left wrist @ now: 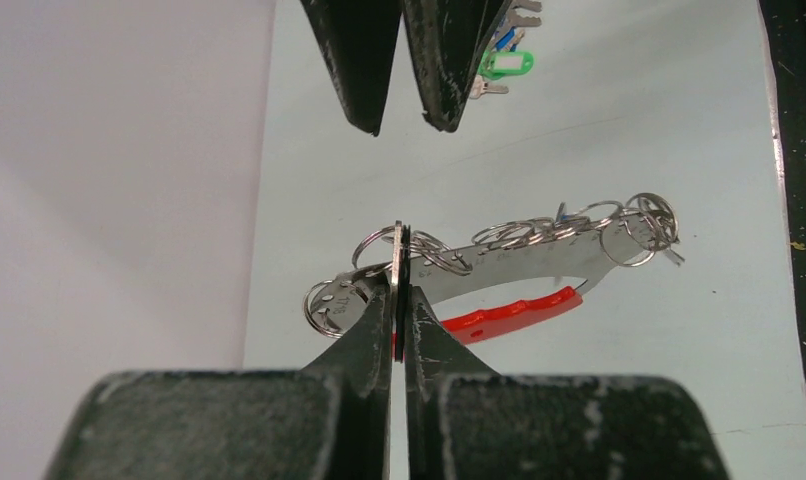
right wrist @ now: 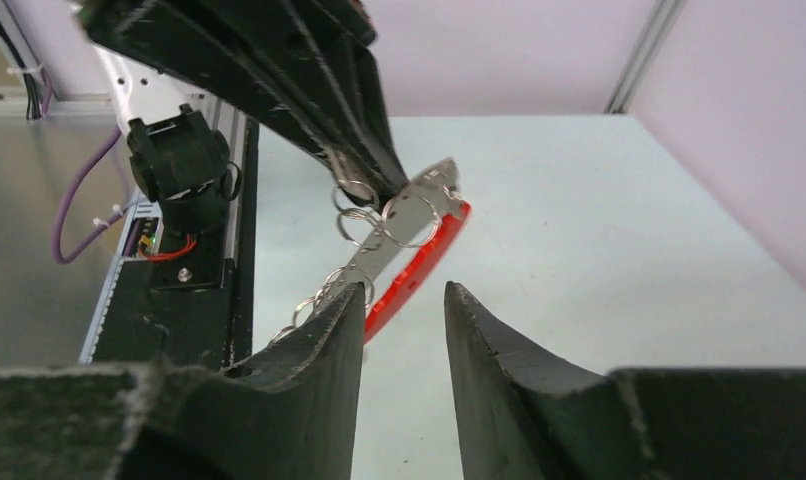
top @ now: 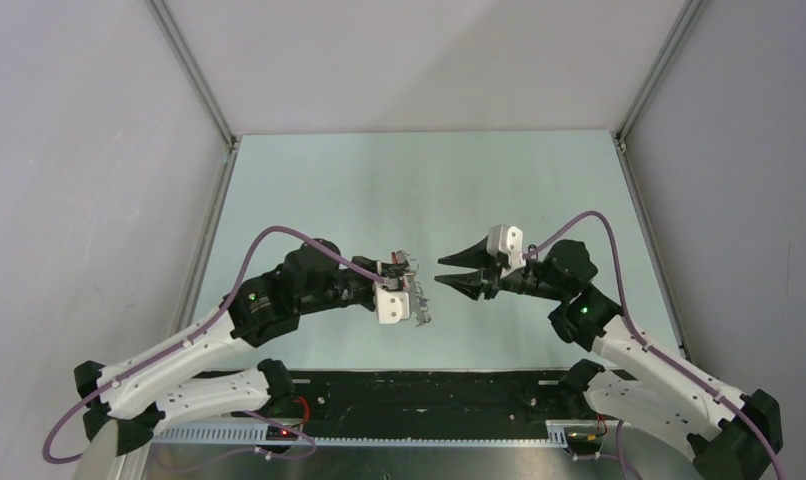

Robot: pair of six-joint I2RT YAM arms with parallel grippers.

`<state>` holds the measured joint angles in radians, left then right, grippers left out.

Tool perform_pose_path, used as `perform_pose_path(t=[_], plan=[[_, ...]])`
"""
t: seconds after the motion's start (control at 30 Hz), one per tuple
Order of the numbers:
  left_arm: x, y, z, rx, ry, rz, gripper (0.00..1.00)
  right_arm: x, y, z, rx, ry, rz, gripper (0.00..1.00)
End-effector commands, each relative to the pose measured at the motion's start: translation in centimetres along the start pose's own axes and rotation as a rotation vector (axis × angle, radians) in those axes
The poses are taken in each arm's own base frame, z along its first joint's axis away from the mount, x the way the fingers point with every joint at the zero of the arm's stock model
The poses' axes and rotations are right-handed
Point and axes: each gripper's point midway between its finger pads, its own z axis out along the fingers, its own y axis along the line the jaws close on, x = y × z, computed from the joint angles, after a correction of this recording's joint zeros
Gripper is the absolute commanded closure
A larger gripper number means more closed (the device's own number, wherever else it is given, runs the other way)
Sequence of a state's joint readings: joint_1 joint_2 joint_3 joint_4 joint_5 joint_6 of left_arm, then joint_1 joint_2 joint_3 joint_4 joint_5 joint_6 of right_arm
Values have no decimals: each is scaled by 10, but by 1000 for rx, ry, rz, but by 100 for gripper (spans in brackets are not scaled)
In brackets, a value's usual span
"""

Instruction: Remove the keys from the keyring

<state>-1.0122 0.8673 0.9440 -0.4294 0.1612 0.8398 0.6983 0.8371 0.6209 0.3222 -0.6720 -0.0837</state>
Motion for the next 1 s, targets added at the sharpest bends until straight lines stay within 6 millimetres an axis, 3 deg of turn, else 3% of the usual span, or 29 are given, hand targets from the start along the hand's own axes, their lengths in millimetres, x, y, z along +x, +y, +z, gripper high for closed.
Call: perform_pose_path(t=[0.0, 0.23, 0.97], plan=[[-12, 9, -4, -35, -51, 26, 100, -12, 13, 0, -70, -34, -218, 63], [-14, 9, -4, -34, -56, 27, 100, -19, 26, 9, -134, -75, -298, 68], [-17, 5, -2, -12, -74, 23, 100, -28, 24, 31, -164, -100, -320, 66]])
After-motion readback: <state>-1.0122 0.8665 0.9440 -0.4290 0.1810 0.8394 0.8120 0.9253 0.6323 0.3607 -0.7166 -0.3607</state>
